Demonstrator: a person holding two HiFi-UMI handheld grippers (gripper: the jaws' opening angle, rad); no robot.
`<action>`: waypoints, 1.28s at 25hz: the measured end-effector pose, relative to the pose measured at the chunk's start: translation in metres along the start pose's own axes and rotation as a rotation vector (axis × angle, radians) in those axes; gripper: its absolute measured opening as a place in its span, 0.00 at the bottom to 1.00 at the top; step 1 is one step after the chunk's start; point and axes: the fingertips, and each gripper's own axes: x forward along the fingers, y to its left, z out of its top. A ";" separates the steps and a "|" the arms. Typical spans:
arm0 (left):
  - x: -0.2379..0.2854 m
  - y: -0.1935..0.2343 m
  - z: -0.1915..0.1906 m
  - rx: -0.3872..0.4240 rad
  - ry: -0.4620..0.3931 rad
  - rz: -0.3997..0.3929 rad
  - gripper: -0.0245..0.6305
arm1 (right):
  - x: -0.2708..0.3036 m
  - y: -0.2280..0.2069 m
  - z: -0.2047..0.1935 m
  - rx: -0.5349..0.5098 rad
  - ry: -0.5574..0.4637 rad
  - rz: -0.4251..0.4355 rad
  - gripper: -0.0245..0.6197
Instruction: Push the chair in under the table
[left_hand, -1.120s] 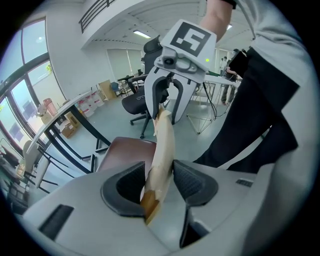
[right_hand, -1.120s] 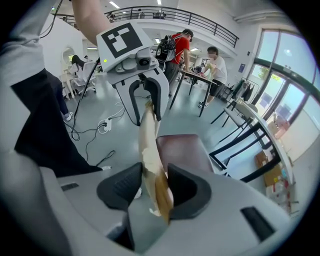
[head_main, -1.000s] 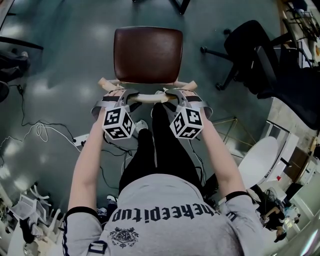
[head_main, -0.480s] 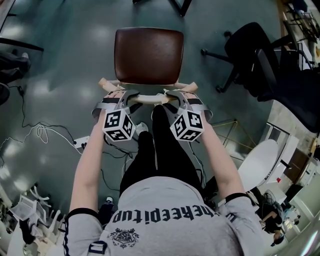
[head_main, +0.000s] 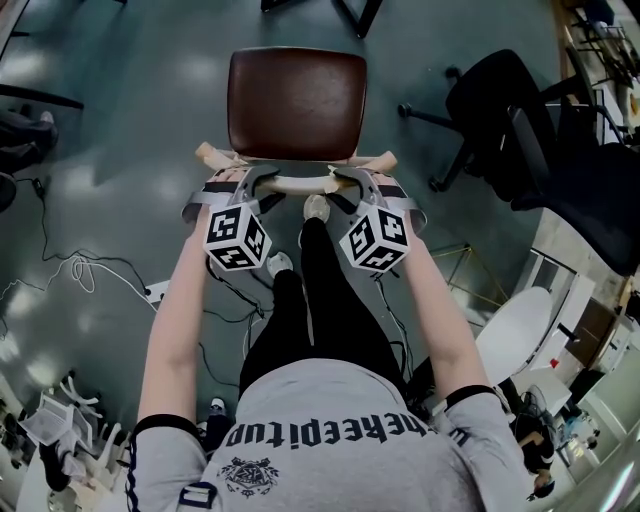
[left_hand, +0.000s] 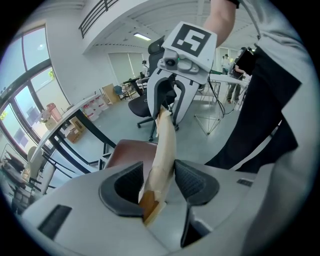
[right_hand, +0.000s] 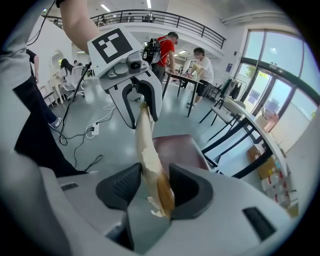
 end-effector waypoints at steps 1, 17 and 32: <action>0.002 0.005 0.002 0.002 -0.001 0.001 0.35 | 0.000 -0.005 -0.001 0.002 -0.001 -0.002 0.32; 0.025 0.062 0.017 0.022 -0.009 0.005 0.35 | 0.009 -0.068 -0.009 0.012 -0.032 -0.004 0.32; 0.052 0.117 0.031 0.010 0.026 0.006 0.38 | 0.017 -0.125 -0.019 0.017 -0.061 -0.003 0.32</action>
